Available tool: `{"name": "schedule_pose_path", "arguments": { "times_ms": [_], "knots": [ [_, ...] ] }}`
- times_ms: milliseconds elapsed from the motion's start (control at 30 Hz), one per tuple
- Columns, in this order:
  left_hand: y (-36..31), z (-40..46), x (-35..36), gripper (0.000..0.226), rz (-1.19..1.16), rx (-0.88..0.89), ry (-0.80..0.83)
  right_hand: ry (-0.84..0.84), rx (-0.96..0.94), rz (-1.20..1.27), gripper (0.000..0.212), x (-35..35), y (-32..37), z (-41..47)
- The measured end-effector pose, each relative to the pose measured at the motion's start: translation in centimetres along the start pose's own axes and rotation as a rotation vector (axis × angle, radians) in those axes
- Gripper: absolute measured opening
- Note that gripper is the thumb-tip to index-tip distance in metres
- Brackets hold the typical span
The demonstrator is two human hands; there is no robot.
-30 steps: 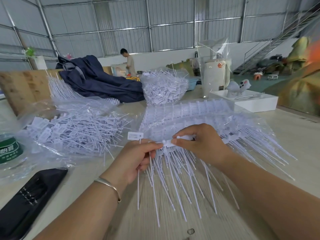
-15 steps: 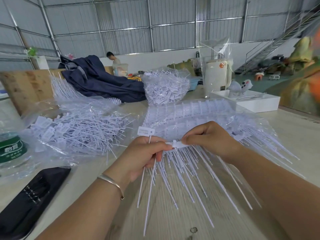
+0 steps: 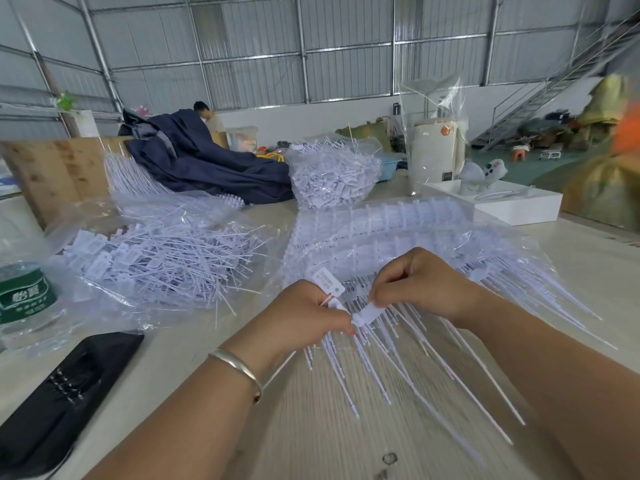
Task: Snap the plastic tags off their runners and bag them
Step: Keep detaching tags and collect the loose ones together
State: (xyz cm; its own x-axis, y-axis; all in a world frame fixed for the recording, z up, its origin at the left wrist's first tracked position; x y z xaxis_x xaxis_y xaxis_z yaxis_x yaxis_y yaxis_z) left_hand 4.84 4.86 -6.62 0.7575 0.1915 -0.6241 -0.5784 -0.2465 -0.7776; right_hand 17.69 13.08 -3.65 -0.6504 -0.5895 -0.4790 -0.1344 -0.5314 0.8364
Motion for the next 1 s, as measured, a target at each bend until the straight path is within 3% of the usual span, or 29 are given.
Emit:
{"name": "schedule_pose_path", "arguments": {
  "times_ms": [133,267,567,700,767,867,933,1000],
  "knots": [
    [-0.1,0.4,-0.2,0.037,-0.002,0.005,-0.142,-0.035,-0.013,-0.013,0.011,-0.1,-0.1,0.2],
    [-1.1,0.2,-0.7,0.039,0.150,0.063,-0.306,-0.069,-0.029,0.024,0.008,-0.4,-0.1,0.4],
    [-1.6,0.3,-0.4,0.034,0.254,0.078,-0.410,-0.062,0.004,-0.042,0.005,-0.4,0.1,1.0],
    [-0.4,0.1,-3.2,0.023,0.351,0.020,-0.563,0.004,0.047,-0.037,0.014,-0.9,0.3,0.4],
    [1.2,0.3,-5.5,0.026,0.246,-0.012,-0.603,-0.073,-0.031,0.026,0.010,-2.3,1.3,0.1],
    [1.0,0.4,-4.4,0.031,-0.159,0.064,-0.462,-0.252,-0.129,0.164,0.015,-4.5,1.4,0.1],
    [0.6,0.6,-2.4,0.025,-0.407,0.070,-0.348,-0.279,-0.160,0.088,0.029,-4.2,0.9,0.4],
    [0.6,0.8,-1.5,0.016,-0.496,0.033,-0.288,-0.254,-0.186,-0.134,0.035,-3.0,0.4,0.7]
  ]
}}
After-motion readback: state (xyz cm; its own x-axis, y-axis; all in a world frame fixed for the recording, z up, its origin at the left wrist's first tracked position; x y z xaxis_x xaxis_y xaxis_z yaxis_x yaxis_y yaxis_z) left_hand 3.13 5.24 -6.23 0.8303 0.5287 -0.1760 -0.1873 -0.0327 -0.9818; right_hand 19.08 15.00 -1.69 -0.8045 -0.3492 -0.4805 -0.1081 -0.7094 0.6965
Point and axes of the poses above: each hand's wrist, its own z-axis towards the middle knuckle, its own x-axis out of the palm, y = z × x, the point moved 8 cm from there along z, towards the middle knuckle, and after that the axes turned 4 degrees about -x, right-handed, at the moved point
